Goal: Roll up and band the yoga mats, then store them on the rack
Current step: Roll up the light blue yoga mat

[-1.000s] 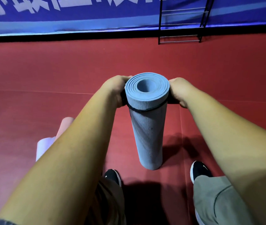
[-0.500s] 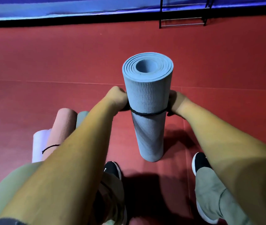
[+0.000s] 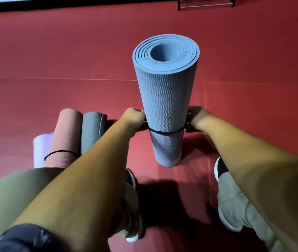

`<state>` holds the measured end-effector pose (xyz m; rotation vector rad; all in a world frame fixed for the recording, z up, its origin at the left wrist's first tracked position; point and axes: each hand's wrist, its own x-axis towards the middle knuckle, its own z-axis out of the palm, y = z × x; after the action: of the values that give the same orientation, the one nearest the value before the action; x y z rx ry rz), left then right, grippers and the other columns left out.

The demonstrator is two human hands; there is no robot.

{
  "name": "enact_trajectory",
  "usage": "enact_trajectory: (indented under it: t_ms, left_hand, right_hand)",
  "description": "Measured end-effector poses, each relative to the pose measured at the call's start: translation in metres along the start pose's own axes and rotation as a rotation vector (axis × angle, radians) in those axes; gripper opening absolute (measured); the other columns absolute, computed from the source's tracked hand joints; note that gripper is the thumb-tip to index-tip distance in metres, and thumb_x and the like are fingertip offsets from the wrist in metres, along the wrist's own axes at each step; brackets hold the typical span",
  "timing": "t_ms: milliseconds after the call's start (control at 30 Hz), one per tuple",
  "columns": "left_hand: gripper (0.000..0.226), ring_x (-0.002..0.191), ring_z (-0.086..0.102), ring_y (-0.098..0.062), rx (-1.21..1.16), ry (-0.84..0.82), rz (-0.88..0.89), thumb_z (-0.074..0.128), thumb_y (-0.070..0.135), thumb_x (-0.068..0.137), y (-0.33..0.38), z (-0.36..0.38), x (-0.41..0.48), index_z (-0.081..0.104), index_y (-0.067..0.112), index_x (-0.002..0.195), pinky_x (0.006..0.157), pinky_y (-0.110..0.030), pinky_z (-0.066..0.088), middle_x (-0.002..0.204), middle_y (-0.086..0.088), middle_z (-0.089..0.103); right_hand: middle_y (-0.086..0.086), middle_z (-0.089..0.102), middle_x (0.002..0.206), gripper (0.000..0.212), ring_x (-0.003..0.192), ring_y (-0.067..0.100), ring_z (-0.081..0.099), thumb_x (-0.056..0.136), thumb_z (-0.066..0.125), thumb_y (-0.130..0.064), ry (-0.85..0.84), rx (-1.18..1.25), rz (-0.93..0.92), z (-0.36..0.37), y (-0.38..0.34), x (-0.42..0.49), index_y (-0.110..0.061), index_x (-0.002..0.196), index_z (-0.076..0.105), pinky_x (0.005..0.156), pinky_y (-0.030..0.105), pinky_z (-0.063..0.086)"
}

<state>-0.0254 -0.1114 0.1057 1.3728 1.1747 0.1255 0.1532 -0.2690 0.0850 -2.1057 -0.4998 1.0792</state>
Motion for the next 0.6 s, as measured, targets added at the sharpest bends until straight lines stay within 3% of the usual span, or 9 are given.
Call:
enact_trajectory:
  t_ms: [100, 200, 267, 367, 467, 533, 600]
  left_hand:
    - [0.023, 0.100, 0.077, -0.030, -0.120, -0.095, -0.058, 0.053, -0.013, 0.094, 0.001, -0.007, -0.007, 0.074, -0.007, 0.102, 0.085, -0.038, 0.066, 0.100, -0.013, 0.082]
    - [0.045, 0.105, 0.064, -0.024, -0.185, -0.261, -0.118, 0.042, -0.017, 0.081, -0.003, -0.012, -0.019, 0.075, 0.012, 0.083, 0.101, -0.039, 0.049, 0.093, -0.001, 0.076]
    - [0.049, 0.103, 0.059, -0.019, -0.148, -0.320, -0.129, 0.037, -0.015, 0.081, -0.007, -0.012, -0.029, 0.070, 0.021, 0.087, 0.099, -0.041, 0.041, 0.090, 0.007, 0.072]
    - [0.059, 0.108, 0.057, -0.027, -0.127, -0.349, -0.155, 0.036, -0.014, 0.084, -0.013, -0.011, -0.040, 0.071, 0.029, 0.102, 0.094, -0.051, 0.049, 0.104, 0.004, 0.071]
    - [0.075, 0.122, 0.059, -0.051, -0.103, -0.399, -0.209, 0.035, -0.016, 0.087, -0.017, -0.012, -0.045, 0.066, 0.038, 0.129, 0.076, -0.061, 0.061, 0.138, -0.011, 0.061]
    - [0.081, 0.118, 0.064, -0.059, -0.120, -0.384, -0.206, 0.034, -0.021, 0.085, -0.020, -0.010, -0.046, 0.062, 0.036, 0.136, 0.076, -0.060, 0.063, 0.138, -0.016, 0.059]
    - [0.085, 0.110, 0.070, -0.056, -0.114, -0.336, -0.177, 0.036, -0.025, 0.084, -0.025, -0.007, -0.045, 0.062, 0.034, 0.138, 0.075, -0.052, 0.065, 0.131, -0.019, 0.065]
  right_hand:
    - [0.011, 0.073, 0.091, 0.023, 0.061, 0.017, 0.064, 0.101, 0.051, -0.001, -0.063, 0.118, 0.077, -0.002, 0.002, -0.012, -0.008, 0.102, 0.073, 0.060, 0.031, 0.059]
    - [0.004, 0.070, 0.086, 0.026, 0.072, 0.016, 0.061, 0.102, 0.049, -0.004, -0.104, 0.248, 0.132, -0.001, 0.000, -0.026, -0.013, 0.093, 0.071, 0.070, 0.030, 0.056]
    - [-0.001, 0.069, 0.089, 0.024, 0.080, 0.016, 0.061, 0.103, 0.048, -0.011, -0.122, 0.266, 0.144, 0.000, -0.002, -0.036, -0.017, 0.096, 0.071, 0.078, 0.032, 0.054]
    - [-0.006, 0.070, 0.098, 0.024, 0.092, 0.018, 0.063, 0.103, 0.049, -0.018, -0.146, 0.267, 0.158, 0.000, -0.005, -0.053, -0.025, 0.107, 0.071, 0.089, 0.043, 0.054]
    - [-0.006, 0.072, 0.116, 0.053, 0.109, 0.017, 0.064, 0.095, 0.048, 0.004, -0.233, 0.300, 0.140, -0.004, 0.001, -0.058, -0.034, 0.125, 0.069, 0.096, 0.059, 0.055]
    - [-0.004, 0.067, 0.132, 0.067, 0.118, 0.023, 0.062, 0.092, 0.050, 0.010, -0.276, 0.293, 0.143, -0.005, 0.006, -0.058, -0.039, 0.135, 0.064, 0.098, 0.066, 0.053]
    - [-0.001, 0.056, 0.146, 0.074, 0.126, 0.033, 0.057, 0.092, 0.053, 0.011, -0.286, 0.262, 0.152, -0.005, 0.010, -0.057, -0.044, 0.141, 0.060, 0.094, 0.066, 0.056]
